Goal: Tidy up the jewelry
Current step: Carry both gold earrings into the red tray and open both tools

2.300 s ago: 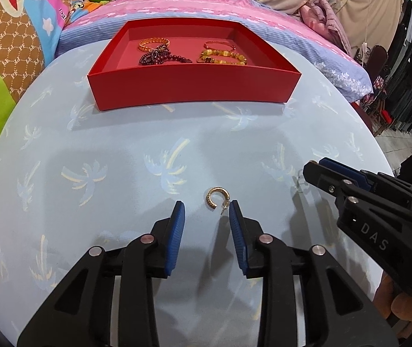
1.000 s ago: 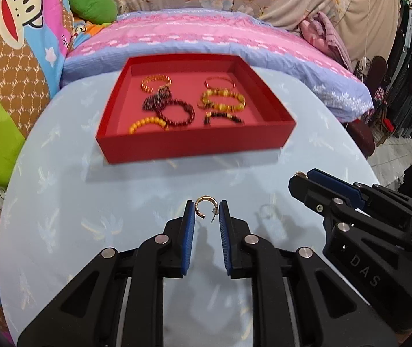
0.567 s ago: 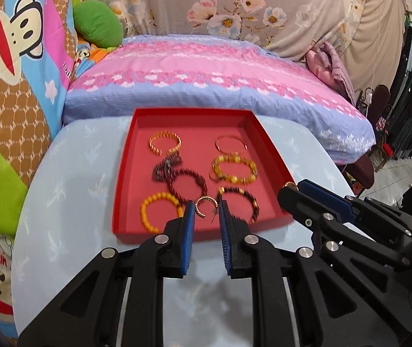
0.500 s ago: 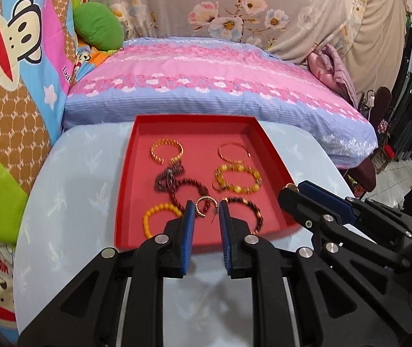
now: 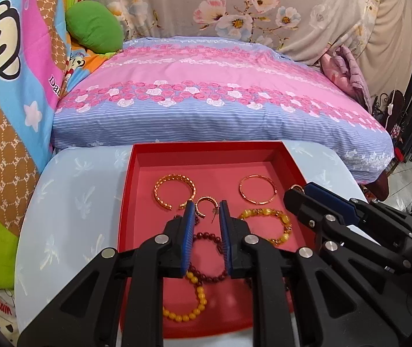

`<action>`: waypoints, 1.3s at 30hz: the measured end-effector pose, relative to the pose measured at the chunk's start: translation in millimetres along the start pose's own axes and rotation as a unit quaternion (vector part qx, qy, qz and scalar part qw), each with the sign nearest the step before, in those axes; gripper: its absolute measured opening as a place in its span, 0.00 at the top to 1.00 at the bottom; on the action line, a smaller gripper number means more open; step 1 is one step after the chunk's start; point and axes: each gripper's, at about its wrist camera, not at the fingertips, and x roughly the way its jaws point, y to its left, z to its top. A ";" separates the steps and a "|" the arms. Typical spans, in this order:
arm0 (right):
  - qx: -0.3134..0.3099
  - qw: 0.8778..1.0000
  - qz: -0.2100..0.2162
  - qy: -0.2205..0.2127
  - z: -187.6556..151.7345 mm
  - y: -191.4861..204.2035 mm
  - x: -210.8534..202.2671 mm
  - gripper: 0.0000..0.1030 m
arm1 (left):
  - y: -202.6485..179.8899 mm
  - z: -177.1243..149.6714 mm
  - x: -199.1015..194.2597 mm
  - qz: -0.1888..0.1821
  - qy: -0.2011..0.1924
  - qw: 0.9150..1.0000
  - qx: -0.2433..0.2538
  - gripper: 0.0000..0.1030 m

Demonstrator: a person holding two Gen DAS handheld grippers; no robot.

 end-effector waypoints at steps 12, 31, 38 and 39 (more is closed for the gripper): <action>0.011 1.000 -0.003 0.029 9.0 -9.9 45.3 0.82 | 10.0 10.2 43.2 0.011 0.021 1.000 -0.004 0.84; 0.013 0.999 -0.009 0.045 6.5 -15.1 65.7 0.82 | 12.9 9.5 65.7 0.014 0.037 0.999 -0.006 0.84; 0.014 0.999 -0.010 0.047 6.4 -14.6 68.3 0.82 | 13.3 10.3 68.6 0.017 0.038 0.999 -0.005 0.83; 0.014 0.999 -0.010 0.048 6.4 -14.6 68.3 0.81 | 13.3 10.3 68.5 0.018 0.038 0.999 -0.005 0.83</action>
